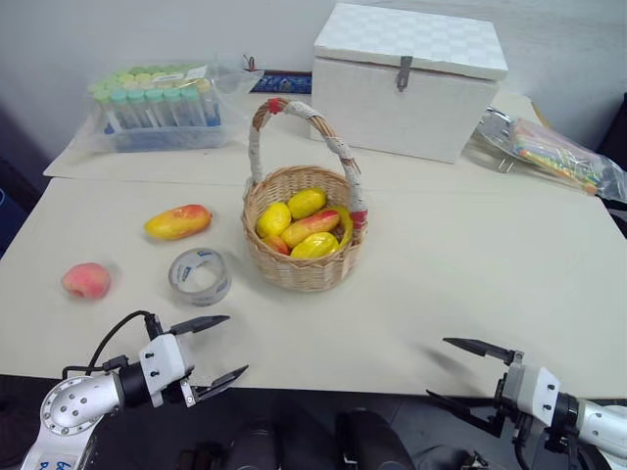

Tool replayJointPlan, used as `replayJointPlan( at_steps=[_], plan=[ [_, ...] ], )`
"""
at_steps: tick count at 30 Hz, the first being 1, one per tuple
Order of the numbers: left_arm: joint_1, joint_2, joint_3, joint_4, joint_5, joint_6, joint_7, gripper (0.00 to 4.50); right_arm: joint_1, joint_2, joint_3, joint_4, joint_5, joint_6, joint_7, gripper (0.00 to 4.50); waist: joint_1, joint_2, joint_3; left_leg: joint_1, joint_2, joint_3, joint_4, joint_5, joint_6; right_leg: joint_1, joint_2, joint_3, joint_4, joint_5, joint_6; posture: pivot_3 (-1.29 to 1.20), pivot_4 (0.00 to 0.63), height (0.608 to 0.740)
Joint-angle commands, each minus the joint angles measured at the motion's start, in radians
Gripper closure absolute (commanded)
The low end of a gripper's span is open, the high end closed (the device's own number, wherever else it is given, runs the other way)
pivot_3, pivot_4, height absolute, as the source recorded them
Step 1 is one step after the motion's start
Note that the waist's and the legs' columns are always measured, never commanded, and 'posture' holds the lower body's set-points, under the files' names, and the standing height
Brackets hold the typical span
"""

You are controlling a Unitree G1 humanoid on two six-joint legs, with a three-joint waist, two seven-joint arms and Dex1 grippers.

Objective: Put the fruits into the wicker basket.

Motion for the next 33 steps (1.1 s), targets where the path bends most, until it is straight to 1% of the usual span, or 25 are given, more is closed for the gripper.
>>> replayJointPlan(
  at_steps=[1, 6, 11, 14, 15, 18, 20, 22, 23, 24, 27, 30, 32, 33],
  plan=[
    [0.008, 0.023, 0.032, -0.03, -0.031, 0.008, -0.011, 0.0, -0.006, 0.002, 0.002, -0.01, 0.03, 0.001, 0.009, 0.04, -0.001, 0.0, 0.0, 0.0, 0.0, 0.0, 0.0, 0.0, 0.0, 0.0, 0.0, 0.0, 0.0, 0.0, 0.0, 0.0, 0.15, 0.74],
    [-0.006, 0.037, 0.045, -0.025, -0.104, 0.054, -0.046, 0.0, -0.052, 0.005, 0.008, 0.006, 0.032, 0.004, 0.005, 0.04, 0.0, 0.0, 0.0, 0.0, 0.0, 0.0, 0.0, 0.0, 0.0, 0.0, 0.0, 0.0, 0.0, 0.0, 0.0, 0.0, 0.15, 0.74],
    [0.019, 0.08, 0.057, -0.067, -0.232, 0.215, -0.096, 0.0, -0.085, 0.025, 0.029, 0.004, 0.065, 0.016, 0.014, 0.04, -0.001, 0.0, 0.0, 0.0, 0.0, 0.0, 0.0, 0.001, -0.002, 0.0, 0.0, 0.0, 0.001, 0.0, 0.0, 0.0, 0.15, 0.74],
    [0.007, 0.086, 0.098, -0.078, -0.294, 0.29, -0.073, 0.0, -0.101, 0.037, 0.039, -0.026, 0.095, 0.052, -0.002, 0.04, 0.0, 0.0, 0.0, 0.0, 0.0, 0.0, 0.001, 0.001, -0.001, 0.0, 0.0, 0.0, 0.001, 0.0, 0.0, 0.0, 0.15, 0.74],
    [0.013, 0.108, 0.114, -0.088, -0.315, 0.322, -0.092, 0.0, -0.109, 0.044, 0.042, -0.031, 0.101, 0.043, 0.001, 0.04, 0.0, 0.0, 0.0, 0.0, 0.0, -0.001, 0.001, 0.001, -0.001, 0.0, 0.0, 0.0, 0.001, 0.0, 0.0, 0.0, 0.15, 0.74],
    [0.034, 0.188, 0.2, -0.155, -0.428, 0.45, -0.133, 0.0, -0.129, 0.046, 0.058, -0.084, 0.144, 0.065, 0.015, 0.04, -0.001, -0.001, 0.0, -0.001, 0.0, -0.001, 0.002, 0.001, -0.002, 0.0, 0.0, -0.001, 0.002, 0.0, 0.0, 0.0, 0.15, 0.74],
    [-0.001, 0.243, 0.305, -0.167, -0.544, 0.556, -0.113, 0.0, -0.181, 0.056, 0.063, -0.178, 0.244, 0.153, -0.034, 0.04, -0.001, -0.001, 0.0, -0.001, 0.001, -0.002, 0.002, 0.001, -0.002, 0.0, 0.0, -0.001, 0.002, 0.0, 0.0, 0.0, 0.15, 0.74],
    [-0.027, 0.306, 0.389, -0.125, -0.582, 0.617, -0.145, 0.0, -0.242, 0.07, 0.075, -0.249, 0.314, 0.22, -0.08, 0.04, -0.003, -0.001, 0.0, -0.001, 0.001, -0.002, 0.002, 0.001, -0.002, 0.0, 0.0, -0.001, 0.003, 0.0, 0.0, 0.0, 0.15, 0.74],
    [-0.034, 0.341, 0.408, -0.085, -0.557, 0.623, -0.176, 0.0, -0.269, 0.076, 0.085, -0.274, 0.333, 0.252, -0.097, 0.04, -0.004, 0.0, 0.0, -0.001, 0.001, -0.003, 0.002, 0.001, -0.002, 0.0, 0.0, -0.002, 0.003, 0.0, -0.001, 0.0, 0.15, 0.74],
    [-0.044, 0.404, 0.407, -0.016, -0.507, 0.626, -0.226, 0.0, -0.304, 0.089, 0.104, -0.29, 0.336, 0.265, -0.105, 0.04, -0.003, 0.0, 0.0, -0.001, 0.001, -0.003, 0.002, 0.001, -0.003, 0.0, 0.0, -0.002, 0.003, -0.001, -0.001, 0.0, 0.15, 0.74],
    [-0.156, 0.518, 0.327, 0.177, -0.351, 0.505, -0.298, 0.0, -0.381, 0.122, 0.158, -0.3, 0.305, 0.26, -0.094, 0.04, -0.001, 0.0, 0.0, -0.001, 0.0, -0.003, 0.002, 0.002, -0.005, -0.002, 0.001, -0.003, 0.003, -0.002, -0.003, 0.0, 0.15, 0.74],
    [-0.285, 0.555, 0.212, 0.254, -0.271, 0.435, -0.349, 0.0, -0.437, 0.148, 0.19, -0.282, 0.269, 0.251, -0.089, 0.04, 0.003, 0.0, 0.0, -0.002, -0.001, -0.003, 0.002, 0.002, -0.004, -0.002, 0.001, -0.004, 0.003, -0.002, -0.004, 0.0, 0.15, 0.74],
    [-0.4, 0.527, 0.123, 0.286, -0.219, 0.389, -0.34, 0.0, -0.458, 0.158, 0.202, -0.271, 0.25, 0.254, -0.093, 0.04, 0.003, 0.0, 0.0, -0.003, -0.002, -0.003, 0.003, 0.0, -0.002, -0.002, -0.001, -0.004, 0.004, -0.002, -0.003, 0.0, 0.15, 0.74],
    [-0.451, 0.515, 0.084, 0.295, -0.201, 0.402, -0.325, 0.0, -0.462, 0.16, 0.208, -0.265, 0.24, 0.253, -0.092, 0.04, 0.003, 0.0, 0.0, -0.004, -0.003, -0.002, 0.004, 0.0, -0.001, -0.002, -0.002, -0.004, 0.003, -0.002, -0.003, 0.0, 0.15, 0.74]
  ],
)
